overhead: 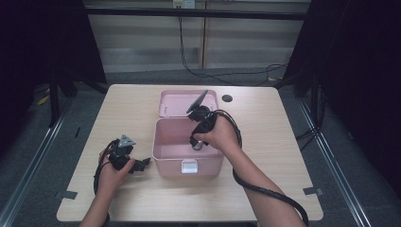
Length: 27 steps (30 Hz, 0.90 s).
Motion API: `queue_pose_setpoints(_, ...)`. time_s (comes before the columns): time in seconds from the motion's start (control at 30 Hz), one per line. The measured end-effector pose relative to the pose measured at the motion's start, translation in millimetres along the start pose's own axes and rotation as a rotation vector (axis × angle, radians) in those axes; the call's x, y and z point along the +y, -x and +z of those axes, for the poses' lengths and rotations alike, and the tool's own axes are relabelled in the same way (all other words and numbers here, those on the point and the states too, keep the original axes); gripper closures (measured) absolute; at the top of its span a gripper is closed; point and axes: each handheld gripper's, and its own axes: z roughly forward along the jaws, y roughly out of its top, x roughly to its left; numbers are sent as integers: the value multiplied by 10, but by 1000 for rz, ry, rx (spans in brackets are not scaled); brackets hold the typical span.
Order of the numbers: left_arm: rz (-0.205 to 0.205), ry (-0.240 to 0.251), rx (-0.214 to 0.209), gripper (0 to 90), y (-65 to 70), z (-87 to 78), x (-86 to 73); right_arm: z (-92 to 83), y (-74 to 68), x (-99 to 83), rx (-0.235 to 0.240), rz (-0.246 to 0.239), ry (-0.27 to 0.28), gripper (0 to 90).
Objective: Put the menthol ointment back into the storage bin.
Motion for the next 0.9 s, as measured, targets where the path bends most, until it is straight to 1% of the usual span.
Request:
queue_pose_setpoints(0.17, 0, 0, 0, 2, 0, 0, 0, -21, -73, -16, 15, -35, 2, 518)
queue_pose_setpoints(0.2, 0, 0, 0, 2, 0, 0, 0, -28, -89, -21, 15, -44, -4, 534)
queue_pose_setpoints(0.27, 0, 0, 0, 2, 0, 0, 0, -43, -108, -29, 31, -60, 5, 563)
queue_pose_setpoints(0.3, 0, 0, 0, 2, 0, 0, 0, -56, -114, -33, 32, -70, 12, 579)
queue_pose_setpoints(0.33, 0, 0, 0, 2, 0, 0, 0, -67, -119, -34, 30, -69, 11, 583)
queue_pose_setpoints(0.43, 0, 1, 0, 2, 0, 0, 0, -102, -127, -47, 38, -95, 19, 618)
queue_pose_setpoints(0.47, 0, 0, 0, 2, 0, 0, 0, -120, -130, -49, 42, -94, 25, 633)
queue_pose_setpoints(0.5, 0, 0, 0, 2, 0, 0, 0, -134, -127, -55, 55, -103, 30, 645)
queue_pose_setpoints(0.63, 1, 0, 0, 2, 0, 0, 0, -185, -125, -79, 60, -120, 35, 683)
queue_pose_setpoints(0.8, 1, 1, 1, 2, 0, 1, -1, -247, -107, -124, 60, -137, 54, 778)
queue_pose_setpoints(0.9, 0, 1, 0, 2, 0, 1, 0, -275, -110, -147, 70, -146, 54, 813)
